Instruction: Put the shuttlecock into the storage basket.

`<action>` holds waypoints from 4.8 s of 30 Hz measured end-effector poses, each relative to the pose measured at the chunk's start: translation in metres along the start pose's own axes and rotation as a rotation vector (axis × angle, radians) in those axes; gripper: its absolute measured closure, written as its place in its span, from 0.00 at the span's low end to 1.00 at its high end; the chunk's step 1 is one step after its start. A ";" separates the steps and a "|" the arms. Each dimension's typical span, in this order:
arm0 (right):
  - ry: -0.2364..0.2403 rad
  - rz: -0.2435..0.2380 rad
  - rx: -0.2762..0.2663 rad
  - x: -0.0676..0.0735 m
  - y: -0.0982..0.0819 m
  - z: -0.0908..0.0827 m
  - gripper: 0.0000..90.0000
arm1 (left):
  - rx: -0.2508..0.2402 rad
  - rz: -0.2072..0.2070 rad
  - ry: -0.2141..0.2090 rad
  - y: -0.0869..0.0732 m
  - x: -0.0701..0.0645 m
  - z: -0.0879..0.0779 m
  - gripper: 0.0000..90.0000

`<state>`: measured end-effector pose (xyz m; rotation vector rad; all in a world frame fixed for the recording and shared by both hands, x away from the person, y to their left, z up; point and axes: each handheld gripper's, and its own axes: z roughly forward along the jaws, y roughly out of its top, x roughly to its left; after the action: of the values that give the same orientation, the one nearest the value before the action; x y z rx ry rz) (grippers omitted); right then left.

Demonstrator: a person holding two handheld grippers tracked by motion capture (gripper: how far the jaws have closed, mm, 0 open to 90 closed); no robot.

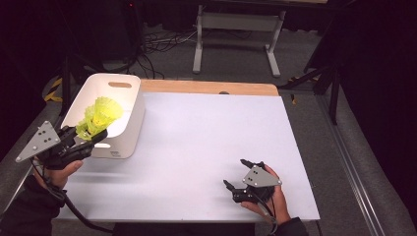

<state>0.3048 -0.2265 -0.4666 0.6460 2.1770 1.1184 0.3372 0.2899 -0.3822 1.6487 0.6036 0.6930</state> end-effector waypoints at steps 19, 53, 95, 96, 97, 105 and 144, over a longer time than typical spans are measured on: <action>0.021 0.061 -0.010 -0.010 -0.005 0.001 0.19 | 0.047 0.052 0.017 0.029 0.021 0.025 0.61; 0.003 0.053 0.051 -0.014 -0.015 0.014 0.20 | 0.312 -0.062 0.171 0.032 0.087 0.100 0.63; 0.111 0.072 0.027 -0.009 -0.007 0.025 0.21 | 0.802 -0.037 0.182 -0.004 0.115 0.164 0.61; 0.107 0.070 0.032 -0.009 -0.007 0.025 0.21 | 0.809 -0.035 0.179 -0.004 0.115 0.165 0.60; 0.104 0.071 0.034 -0.009 -0.007 0.025 0.21 | 0.809 -0.035 0.179 -0.004 0.115 0.165 0.60; 0.102 0.065 0.040 -0.009 -0.007 0.024 0.21 | 0.843 -0.020 0.145 -0.006 0.111 0.168 0.57; -0.006 0.034 -0.005 -0.008 -0.002 0.012 0.20 | 0.664 0.172 0.178 0.034 0.072 0.154 0.20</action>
<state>0.3185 -0.2263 -0.4714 0.6858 2.1646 1.1381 0.4985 0.2315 -0.3612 2.2878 0.8907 0.8222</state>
